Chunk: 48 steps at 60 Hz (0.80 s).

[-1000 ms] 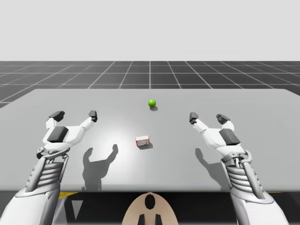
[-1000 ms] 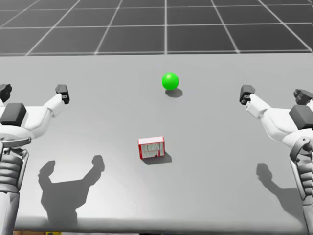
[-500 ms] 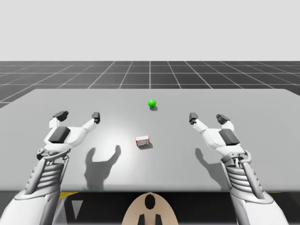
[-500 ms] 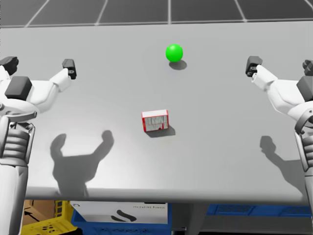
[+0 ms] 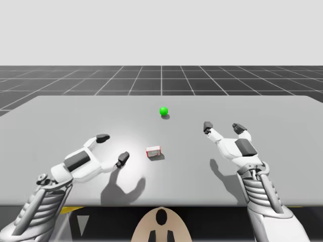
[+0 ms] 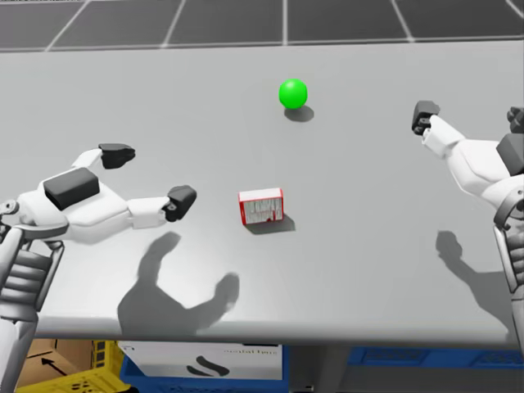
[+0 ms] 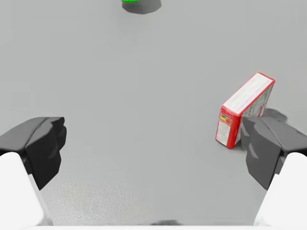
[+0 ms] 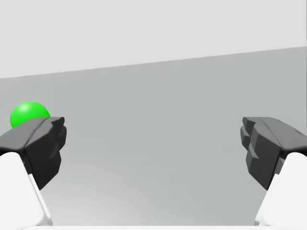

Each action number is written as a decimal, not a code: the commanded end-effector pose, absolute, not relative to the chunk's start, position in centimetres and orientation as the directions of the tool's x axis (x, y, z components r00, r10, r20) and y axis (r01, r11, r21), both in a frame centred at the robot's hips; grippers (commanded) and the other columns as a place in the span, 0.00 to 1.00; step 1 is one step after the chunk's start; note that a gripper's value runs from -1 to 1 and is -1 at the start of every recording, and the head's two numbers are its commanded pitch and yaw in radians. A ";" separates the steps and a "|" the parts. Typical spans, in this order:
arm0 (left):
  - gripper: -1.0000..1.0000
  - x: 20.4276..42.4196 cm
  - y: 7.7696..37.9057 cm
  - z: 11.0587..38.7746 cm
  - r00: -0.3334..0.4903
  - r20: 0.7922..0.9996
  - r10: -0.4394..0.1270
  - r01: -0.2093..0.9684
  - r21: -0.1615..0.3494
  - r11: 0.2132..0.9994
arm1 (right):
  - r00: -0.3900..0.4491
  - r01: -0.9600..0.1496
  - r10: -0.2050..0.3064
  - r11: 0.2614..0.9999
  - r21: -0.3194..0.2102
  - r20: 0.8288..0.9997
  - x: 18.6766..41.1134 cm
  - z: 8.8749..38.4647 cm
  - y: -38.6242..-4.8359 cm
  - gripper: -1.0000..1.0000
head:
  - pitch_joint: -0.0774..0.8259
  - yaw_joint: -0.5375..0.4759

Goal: Watch the red light. When it turns green, pick up the object.

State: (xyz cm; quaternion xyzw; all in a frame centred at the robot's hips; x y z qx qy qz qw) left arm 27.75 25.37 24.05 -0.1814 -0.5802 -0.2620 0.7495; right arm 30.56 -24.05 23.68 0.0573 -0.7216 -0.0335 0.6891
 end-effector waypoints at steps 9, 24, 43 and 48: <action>0.00 28.9 23.4 20.6 0.288 0.921 -0.262 0.791 -0.074 0.608 | -0.038 -0.038 -0.146 0.989 0.145 0.988 30.6 23.4 -23.8 0.00 | 0.82 0.59; 0.00 31.1 20.3 18.8 0.305 0.899 -0.313 0.827 -0.087 0.556 | -0.039 -0.039 -0.144 0.989 0.143 0.989 30.7 23.4 -23.9 0.00 | 0.82 0.59; 0.00 33.9 16.3 16.9 0.324 0.884 -0.338 0.833 -0.097 0.544 | -0.038 -0.043 -0.142 0.989 0.140 0.989 30.7 23.4 -23.9 0.00 | 0.83 0.59; 0.00 34.8 15.4 16.8 0.327 0.885 -0.332 0.832 -0.103 0.545 | -0.040 -0.043 -0.142 0.989 0.140 0.989 30.7 23.4 -24.0 0.00 | 0.83 0.58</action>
